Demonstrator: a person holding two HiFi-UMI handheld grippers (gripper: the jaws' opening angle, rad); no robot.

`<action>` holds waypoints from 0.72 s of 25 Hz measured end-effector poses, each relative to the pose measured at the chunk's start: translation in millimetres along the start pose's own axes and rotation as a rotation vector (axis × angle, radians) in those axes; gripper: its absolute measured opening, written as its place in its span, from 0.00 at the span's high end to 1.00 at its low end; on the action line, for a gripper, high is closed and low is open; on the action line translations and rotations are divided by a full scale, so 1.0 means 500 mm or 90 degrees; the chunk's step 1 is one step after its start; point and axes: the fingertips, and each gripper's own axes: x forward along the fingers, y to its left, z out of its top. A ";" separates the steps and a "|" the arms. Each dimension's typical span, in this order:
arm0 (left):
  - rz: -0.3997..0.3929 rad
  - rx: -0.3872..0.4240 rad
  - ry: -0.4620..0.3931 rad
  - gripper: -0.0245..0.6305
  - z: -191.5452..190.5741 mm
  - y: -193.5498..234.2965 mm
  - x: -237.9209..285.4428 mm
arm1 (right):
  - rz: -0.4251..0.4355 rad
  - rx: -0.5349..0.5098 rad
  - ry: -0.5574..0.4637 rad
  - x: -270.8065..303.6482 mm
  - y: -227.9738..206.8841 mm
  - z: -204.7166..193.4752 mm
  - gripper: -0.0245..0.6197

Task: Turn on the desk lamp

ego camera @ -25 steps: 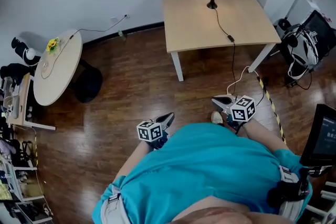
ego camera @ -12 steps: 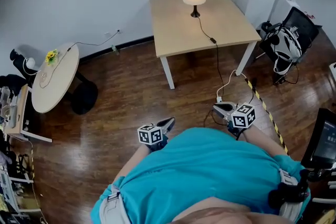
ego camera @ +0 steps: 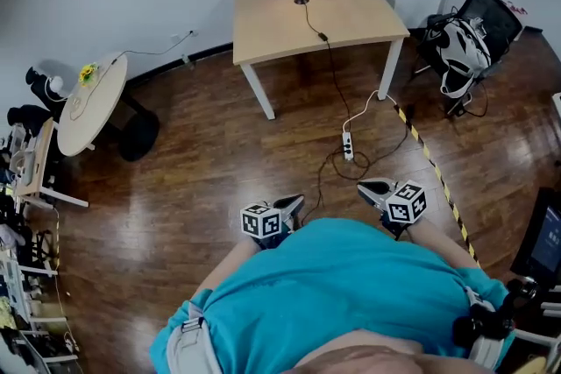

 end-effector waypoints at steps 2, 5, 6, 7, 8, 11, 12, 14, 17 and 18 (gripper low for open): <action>0.002 0.031 0.012 0.96 -0.027 -0.053 0.008 | 0.013 0.015 0.003 -0.039 -0.005 -0.035 0.96; 0.028 0.011 -0.003 0.96 -0.025 -0.063 -0.024 | 0.032 0.014 -0.005 -0.041 0.014 -0.029 0.96; 0.036 0.003 -0.008 0.96 -0.030 -0.065 -0.039 | 0.038 0.010 -0.007 -0.039 0.030 -0.026 0.96; 0.041 0.000 -0.011 0.96 -0.041 -0.069 -0.057 | 0.043 0.006 -0.009 -0.039 0.051 -0.027 0.96; 0.044 0.001 -0.015 0.96 -0.056 -0.076 -0.075 | 0.047 0.000 -0.009 -0.041 0.075 -0.034 0.96; 0.047 0.014 -0.032 0.96 -0.095 -0.091 -0.142 | 0.052 -0.024 -0.002 -0.039 0.149 -0.059 0.96; 0.047 0.017 -0.039 0.96 -0.100 -0.091 -0.170 | 0.049 -0.030 -0.001 -0.031 0.174 -0.062 0.96; 0.042 0.026 -0.050 0.96 -0.109 -0.085 -0.236 | 0.043 -0.042 -0.004 -0.006 0.232 -0.061 0.96; 0.032 0.032 -0.067 0.96 -0.155 -0.076 -0.348 | 0.036 -0.050 -0.016 0.037 0.338 -0.096 0.96; 0.028 0.030 -0.072 0.96 -0.182 -0.075 -0.386 | 0.032 -0.046 -0.015 0.050 0.374 -0.123 0.96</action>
